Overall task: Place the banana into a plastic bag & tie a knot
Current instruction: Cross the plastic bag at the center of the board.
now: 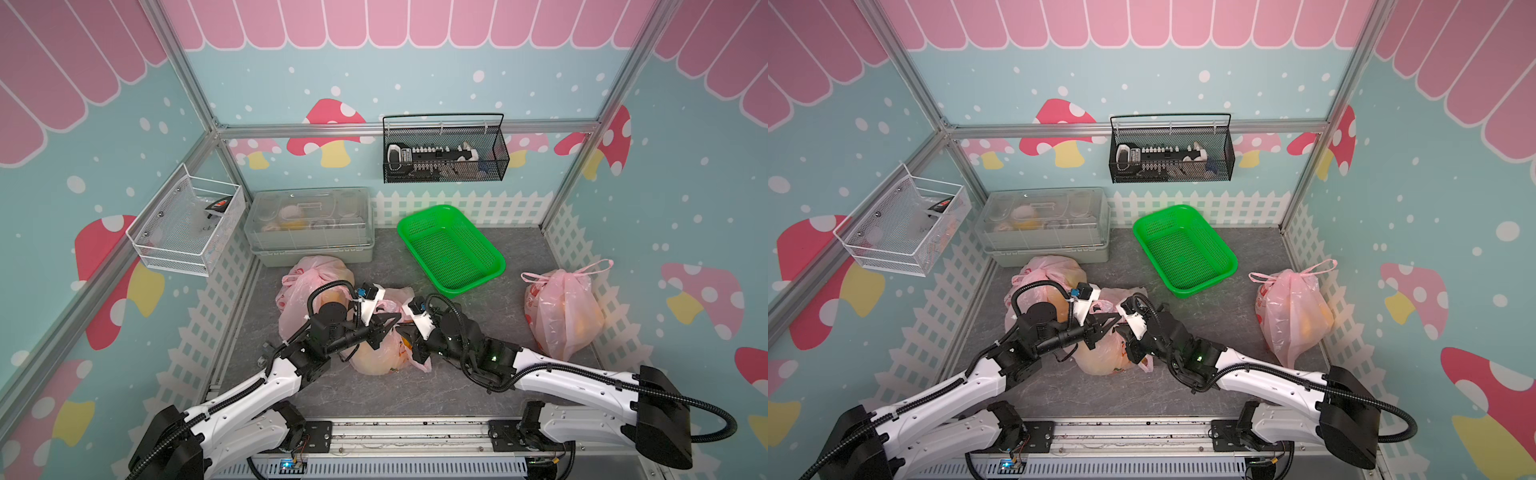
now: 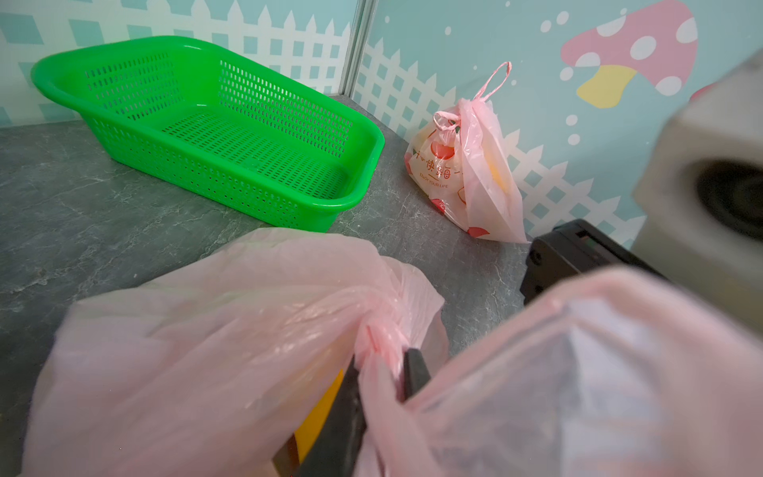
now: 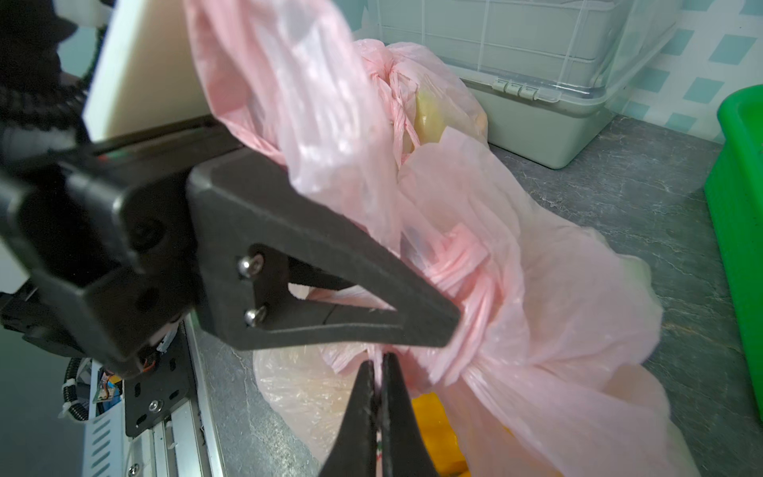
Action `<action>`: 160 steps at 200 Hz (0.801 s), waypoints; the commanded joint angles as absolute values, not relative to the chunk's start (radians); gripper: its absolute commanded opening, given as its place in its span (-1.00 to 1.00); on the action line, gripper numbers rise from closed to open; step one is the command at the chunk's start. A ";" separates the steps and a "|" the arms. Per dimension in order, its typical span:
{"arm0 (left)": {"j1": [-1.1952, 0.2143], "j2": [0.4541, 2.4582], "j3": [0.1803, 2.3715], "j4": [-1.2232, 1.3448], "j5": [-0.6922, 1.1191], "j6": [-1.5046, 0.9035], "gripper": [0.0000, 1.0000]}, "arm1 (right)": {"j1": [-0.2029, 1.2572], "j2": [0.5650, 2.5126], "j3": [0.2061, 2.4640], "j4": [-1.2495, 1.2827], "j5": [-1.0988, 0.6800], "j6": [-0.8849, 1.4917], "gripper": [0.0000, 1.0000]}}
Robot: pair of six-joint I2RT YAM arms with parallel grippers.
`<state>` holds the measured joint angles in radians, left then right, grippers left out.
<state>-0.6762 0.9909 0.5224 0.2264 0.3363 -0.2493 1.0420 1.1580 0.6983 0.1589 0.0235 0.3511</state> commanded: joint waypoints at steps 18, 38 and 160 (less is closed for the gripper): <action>-0.674 0.935 0.520 0.223 0.307 -0.225 -0.75 | 1.048 1.073 0.726 -0.014 0.027 0.199 -0.71; -0.675 0.914 0.513 0.217 0.301 -0.213 -0.75 | 1.026 1.026 0.771 -0.127 -0.020 0.100 -0.34; -0.753 0.826 0.457 0.236 0.289 -0.106 -0.76 | 0.859 1.203 1.026 -0.351 -0.325 -0.166 0.37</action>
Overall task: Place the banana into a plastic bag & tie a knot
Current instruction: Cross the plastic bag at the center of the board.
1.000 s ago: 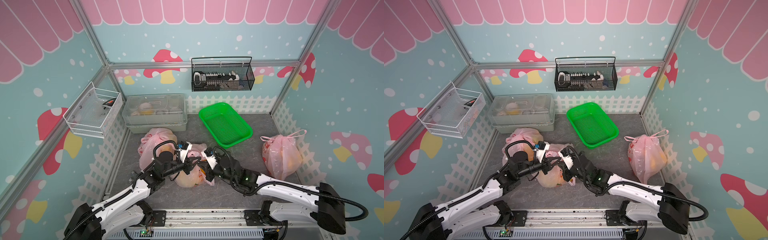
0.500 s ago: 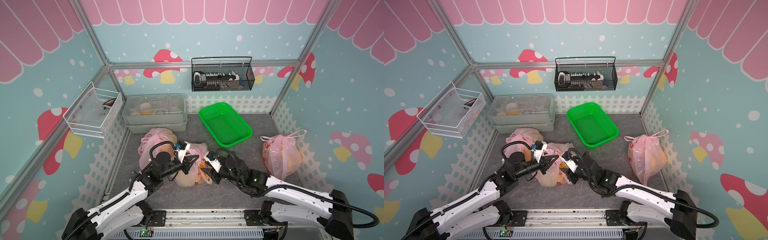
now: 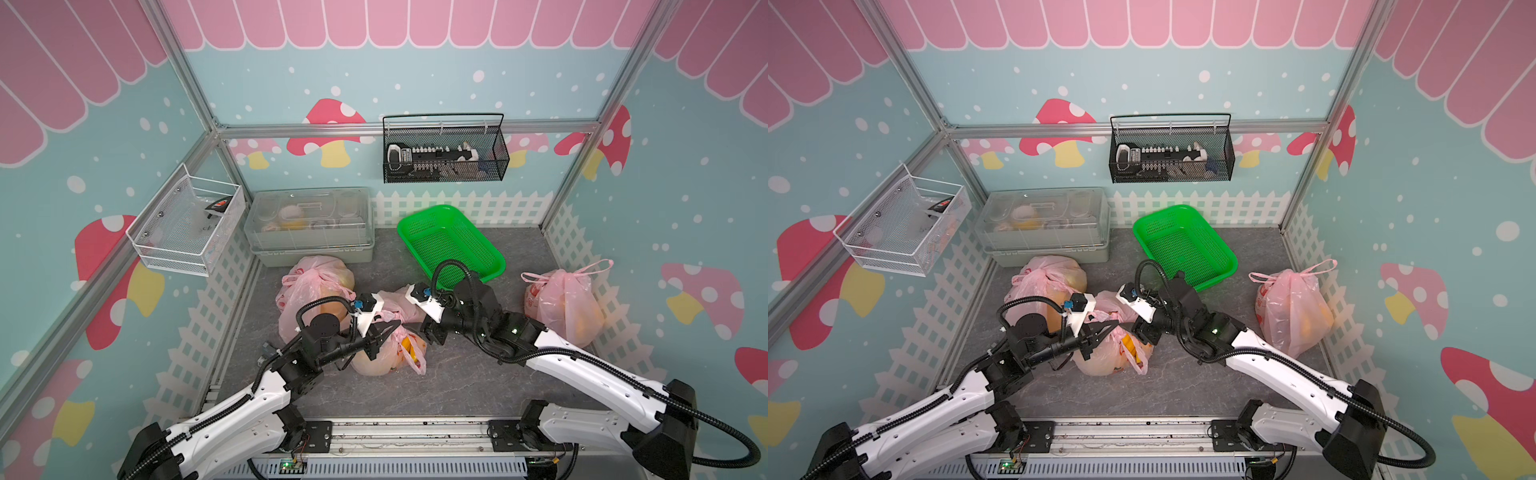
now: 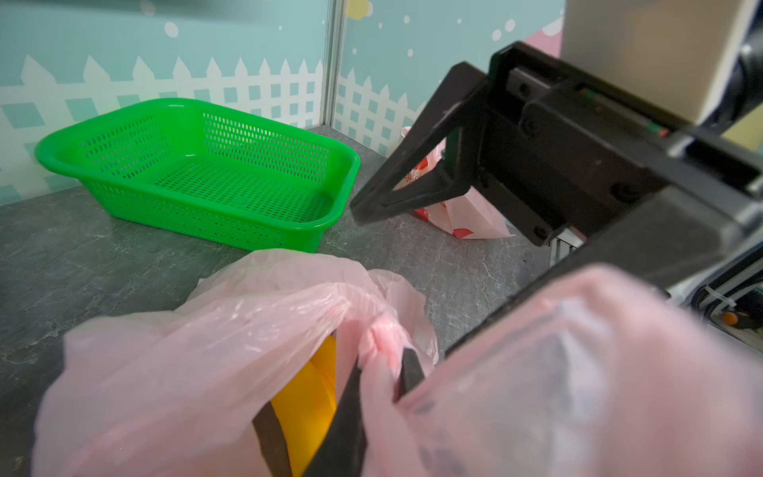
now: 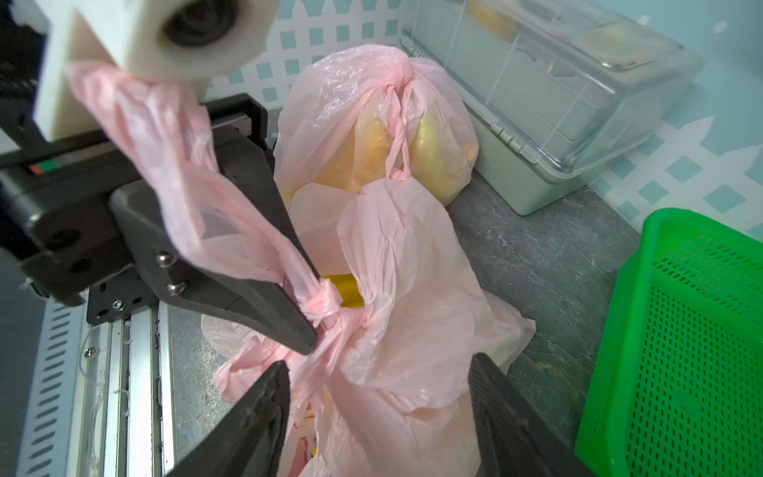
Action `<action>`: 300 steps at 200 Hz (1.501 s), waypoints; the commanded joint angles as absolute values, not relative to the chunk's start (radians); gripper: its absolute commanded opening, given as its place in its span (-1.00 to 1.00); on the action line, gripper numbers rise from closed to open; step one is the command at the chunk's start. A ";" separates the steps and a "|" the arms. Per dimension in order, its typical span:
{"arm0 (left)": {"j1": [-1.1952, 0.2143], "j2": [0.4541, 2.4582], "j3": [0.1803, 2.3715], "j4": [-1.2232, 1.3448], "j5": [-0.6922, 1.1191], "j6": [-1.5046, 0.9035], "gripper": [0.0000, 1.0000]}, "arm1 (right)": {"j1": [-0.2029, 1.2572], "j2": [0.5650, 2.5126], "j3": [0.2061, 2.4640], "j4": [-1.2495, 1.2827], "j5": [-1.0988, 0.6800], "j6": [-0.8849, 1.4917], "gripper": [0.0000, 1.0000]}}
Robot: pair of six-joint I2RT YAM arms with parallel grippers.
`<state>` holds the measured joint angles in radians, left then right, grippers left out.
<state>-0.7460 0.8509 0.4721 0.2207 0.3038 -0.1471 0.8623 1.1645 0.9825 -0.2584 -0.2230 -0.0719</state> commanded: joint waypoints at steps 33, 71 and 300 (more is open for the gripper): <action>-0.757 0.822 0.454 0.239 0.304 -0.092 -0.76 | 0.859 1.255 1.047 -0.367 -0.383 -0.185 0.35; -0.768 0.828 0.451 0.246 0.329 -0.078 -0.76 | 0.859 1.314 1.081 -0.373 -0.397 -0.195 0.10; -0.808 0.829 0.448 0.178 0.154 -0.020 0.13 | 0.859 1.264 1.076 -0.337 -0.332 -0.097 -1.00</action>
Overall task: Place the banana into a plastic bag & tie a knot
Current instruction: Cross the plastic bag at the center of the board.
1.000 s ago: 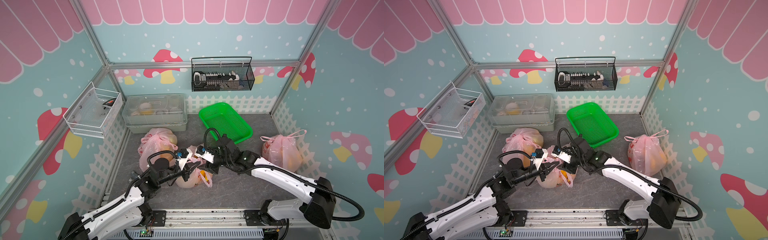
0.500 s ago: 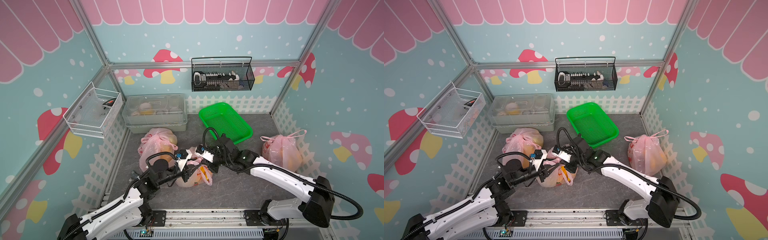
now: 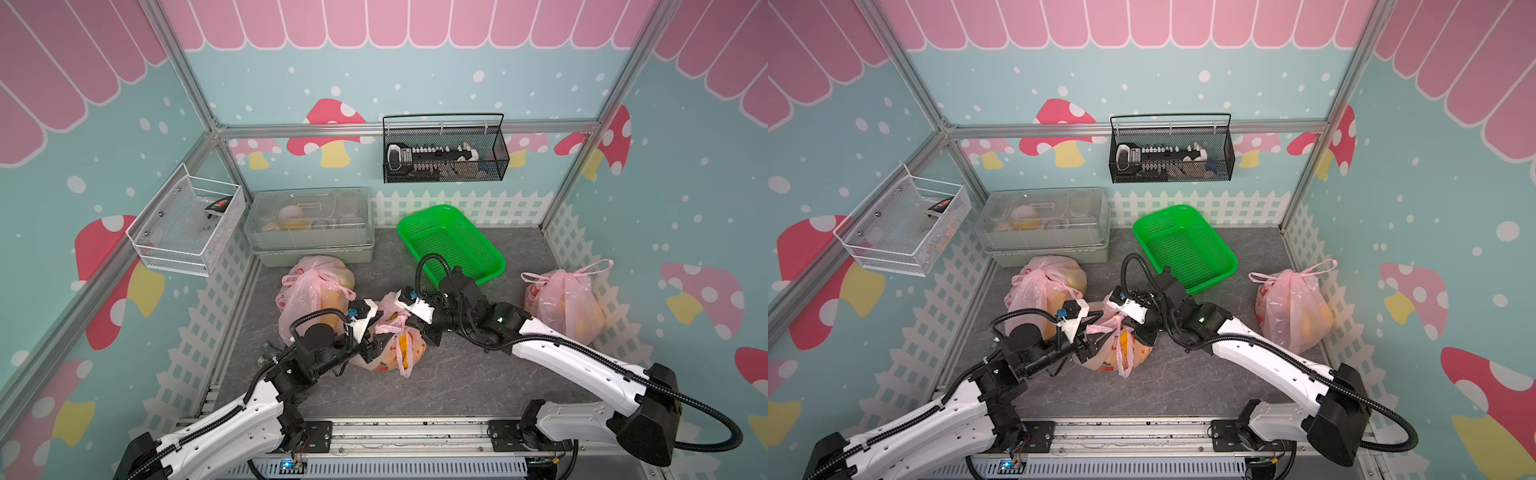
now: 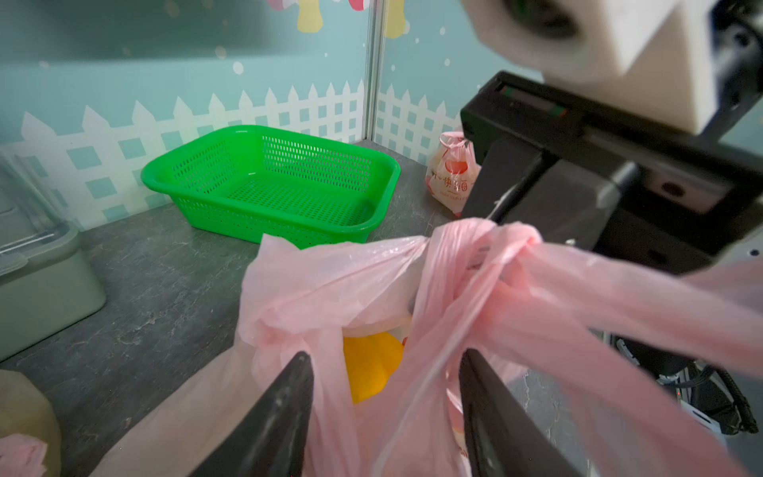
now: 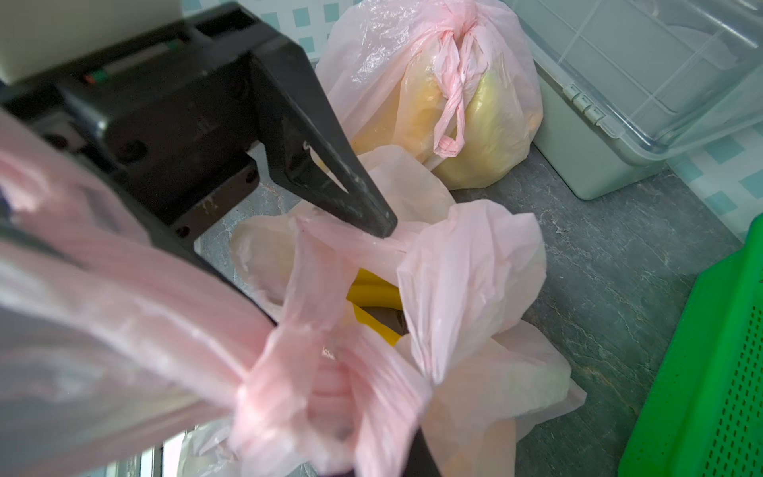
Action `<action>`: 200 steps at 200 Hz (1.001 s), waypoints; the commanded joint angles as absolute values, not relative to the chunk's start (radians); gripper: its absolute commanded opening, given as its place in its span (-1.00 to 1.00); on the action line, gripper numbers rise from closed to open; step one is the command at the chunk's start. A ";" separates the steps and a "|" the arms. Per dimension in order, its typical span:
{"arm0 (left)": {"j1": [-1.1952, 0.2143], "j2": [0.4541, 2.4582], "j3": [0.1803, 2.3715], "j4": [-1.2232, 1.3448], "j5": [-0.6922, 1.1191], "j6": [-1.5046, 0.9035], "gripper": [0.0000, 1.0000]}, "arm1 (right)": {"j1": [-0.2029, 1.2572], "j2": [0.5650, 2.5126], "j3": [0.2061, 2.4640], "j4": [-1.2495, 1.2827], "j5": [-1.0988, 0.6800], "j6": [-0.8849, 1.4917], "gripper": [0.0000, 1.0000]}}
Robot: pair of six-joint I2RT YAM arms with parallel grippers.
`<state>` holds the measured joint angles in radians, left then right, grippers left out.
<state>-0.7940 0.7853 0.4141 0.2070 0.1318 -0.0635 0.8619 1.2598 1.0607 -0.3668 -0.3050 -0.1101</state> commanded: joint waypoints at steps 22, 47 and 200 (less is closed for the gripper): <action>-0.811 0.857 0.446 0.179 0.149 -0.014 0.11 | 0.859 1.256 1.071 -0.323 -0.313 -0.083 -1.00; -0.812 0.864 0.446 0.181 0.127 -0.021 0.02 | 0.859 1.258 1.070 -0.310 -0.316 -0.068 -1.00; -0.812 0.813 0.442 0.216 0.221 -0.131 -0.82 | 0.859 1.174 0.908 0.052 0.004 0.161 -1.00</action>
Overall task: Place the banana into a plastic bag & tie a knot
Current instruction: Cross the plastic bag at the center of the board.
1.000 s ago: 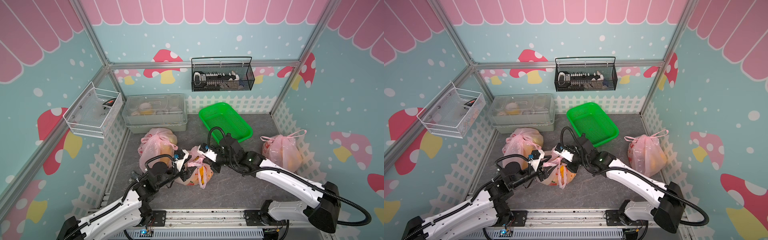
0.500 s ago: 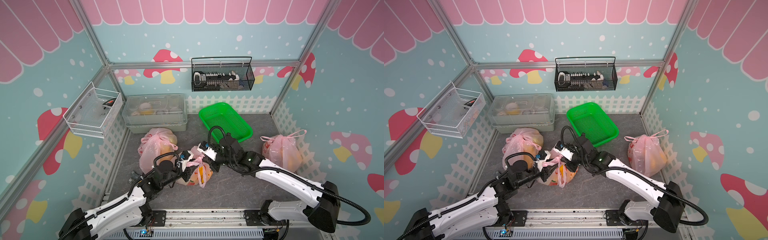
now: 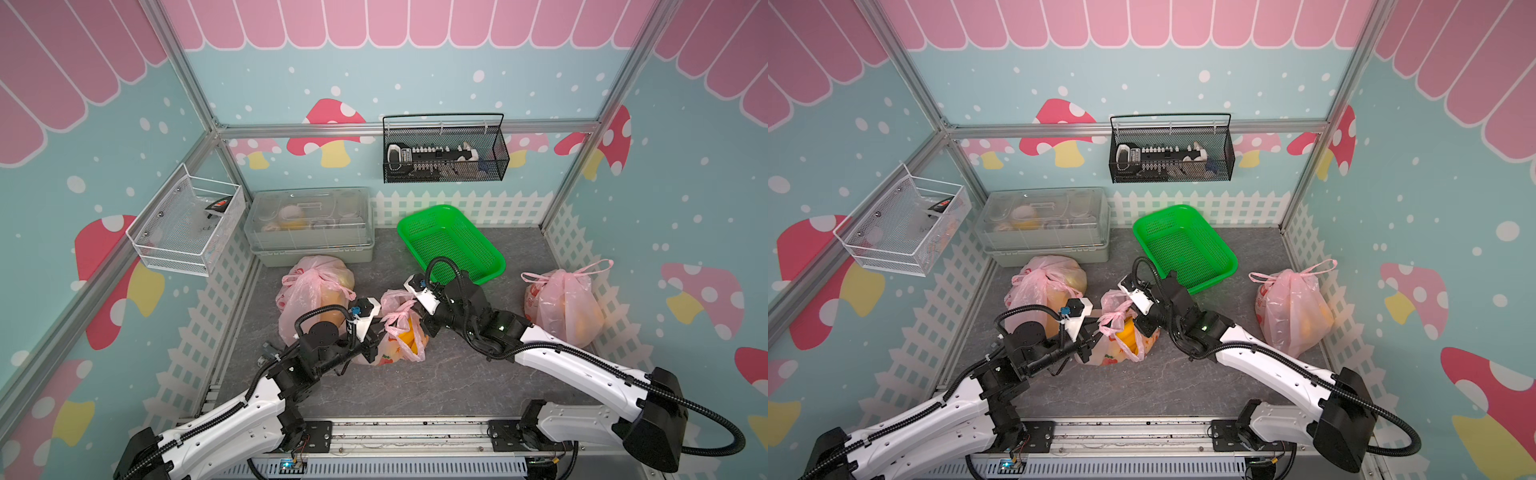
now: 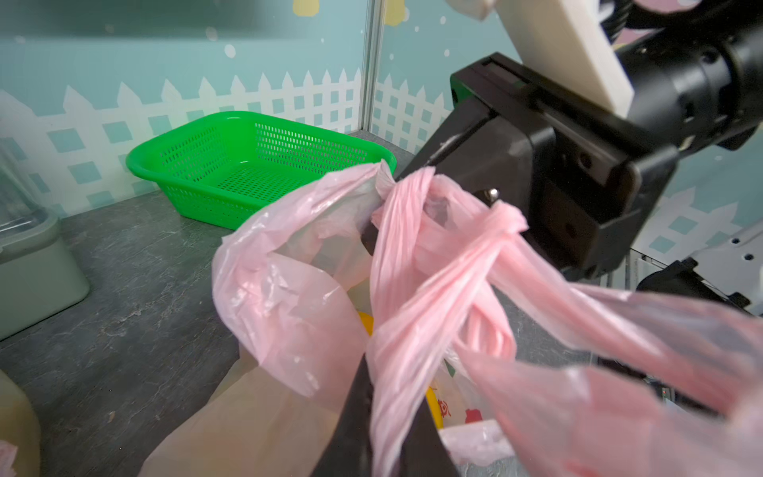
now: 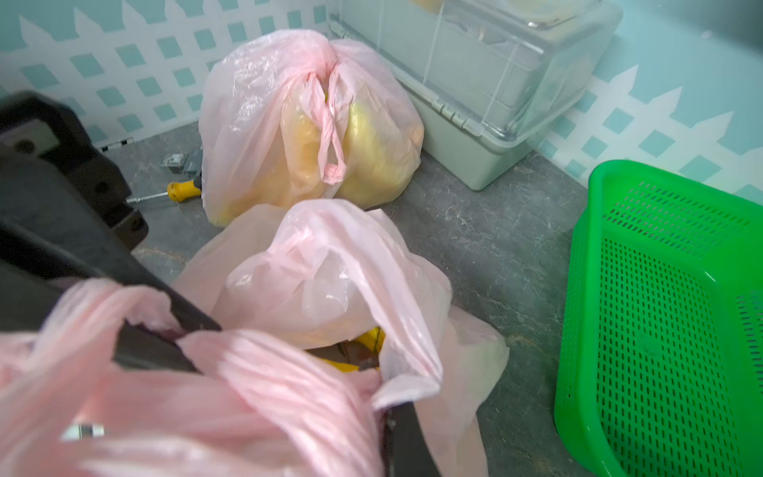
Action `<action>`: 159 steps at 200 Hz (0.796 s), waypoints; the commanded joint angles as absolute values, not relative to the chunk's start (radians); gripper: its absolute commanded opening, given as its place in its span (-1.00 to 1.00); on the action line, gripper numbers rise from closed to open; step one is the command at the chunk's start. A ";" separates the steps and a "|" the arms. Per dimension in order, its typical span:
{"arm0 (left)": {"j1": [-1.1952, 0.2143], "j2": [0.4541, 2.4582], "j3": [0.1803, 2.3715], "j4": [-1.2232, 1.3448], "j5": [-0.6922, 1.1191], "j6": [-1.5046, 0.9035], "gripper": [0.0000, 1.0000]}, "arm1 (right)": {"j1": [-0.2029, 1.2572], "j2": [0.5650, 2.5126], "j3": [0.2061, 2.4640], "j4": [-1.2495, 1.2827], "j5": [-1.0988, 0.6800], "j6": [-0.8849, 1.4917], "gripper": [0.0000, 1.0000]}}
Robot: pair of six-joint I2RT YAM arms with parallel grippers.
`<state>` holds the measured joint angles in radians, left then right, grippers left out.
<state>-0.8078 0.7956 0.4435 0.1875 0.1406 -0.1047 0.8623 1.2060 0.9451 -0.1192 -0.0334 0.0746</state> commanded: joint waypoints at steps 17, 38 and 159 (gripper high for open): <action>-0.819 0.861 0.457 0.239 0.243 -0.141 -0.79 | 0.859 1.177 0.881 0.148 -0.042 0.232 -1.00; -0.834 0.926 0.474 0.286 0.244 -0.155 -0.75 | 0.859 1.205 0.878 0.220 -0.110 0.312 -1.00; -0.860 0.885 0.433 0.332 0.170 -0.221 -0.03 | 0.783 1.230 0.769 0.442 -0.289 0.517 -1.00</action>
<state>-0.8536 0.9791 0.4603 0.3943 0.1974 -0.2283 0.7994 1.2385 0.7807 0.3439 -0.2329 0.4835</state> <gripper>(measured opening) 0.442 0.048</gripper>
